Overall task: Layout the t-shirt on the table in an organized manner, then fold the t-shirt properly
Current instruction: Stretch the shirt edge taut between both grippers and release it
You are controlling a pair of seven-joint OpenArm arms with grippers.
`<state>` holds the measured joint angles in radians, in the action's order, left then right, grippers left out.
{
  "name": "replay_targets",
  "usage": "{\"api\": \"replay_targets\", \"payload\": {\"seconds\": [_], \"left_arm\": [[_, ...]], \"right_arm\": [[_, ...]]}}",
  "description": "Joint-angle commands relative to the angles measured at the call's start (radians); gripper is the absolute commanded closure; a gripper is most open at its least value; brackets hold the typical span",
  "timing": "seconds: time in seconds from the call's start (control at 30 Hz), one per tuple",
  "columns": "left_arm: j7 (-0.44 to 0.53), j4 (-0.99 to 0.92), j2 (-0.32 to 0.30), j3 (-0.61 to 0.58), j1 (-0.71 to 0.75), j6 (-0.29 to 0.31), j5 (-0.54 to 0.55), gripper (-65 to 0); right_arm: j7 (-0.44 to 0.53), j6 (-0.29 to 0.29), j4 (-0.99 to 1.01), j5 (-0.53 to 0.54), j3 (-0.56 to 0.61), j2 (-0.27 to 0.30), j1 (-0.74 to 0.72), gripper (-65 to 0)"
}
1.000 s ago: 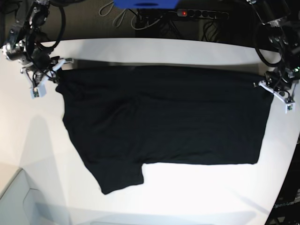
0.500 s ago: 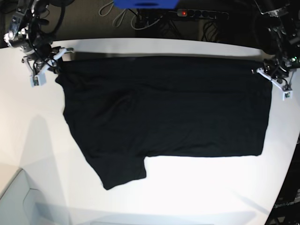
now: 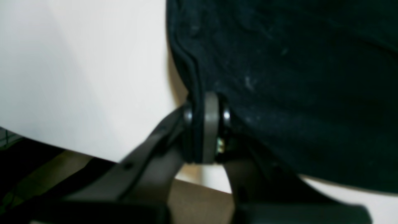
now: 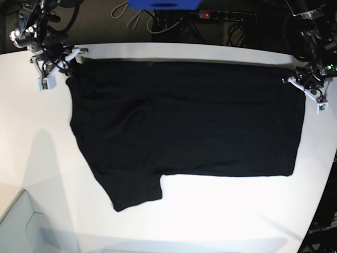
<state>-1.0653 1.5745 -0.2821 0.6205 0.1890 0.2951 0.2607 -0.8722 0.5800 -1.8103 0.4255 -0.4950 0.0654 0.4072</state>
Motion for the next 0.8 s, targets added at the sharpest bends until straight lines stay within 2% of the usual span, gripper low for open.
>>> {"api": "replay_targets", "payload": {"seconds": [0.0,0.67,0.77], "left_arm": [[0.009,0.016,-0.004,0.008,0.005,-0.004,-0.004,0.0],[0.009,0.016,-0.003,0.003,0.007,-0.004,-0.005,0.0],[0.009,0.014,-0.003,0.003,0.007,-0.004,0.001,-2.2]], "right_arm": [[0.015,0.002,-0.018,0.013,-0.004,0.006,0.008,0.0],[0.015,0.001,-0.018,0.013,-0.043,-0.014,0.019,0.0],[0.015,0.001,-0.019,0.013,-0.043,-0.014,0.019,0.0]]}}
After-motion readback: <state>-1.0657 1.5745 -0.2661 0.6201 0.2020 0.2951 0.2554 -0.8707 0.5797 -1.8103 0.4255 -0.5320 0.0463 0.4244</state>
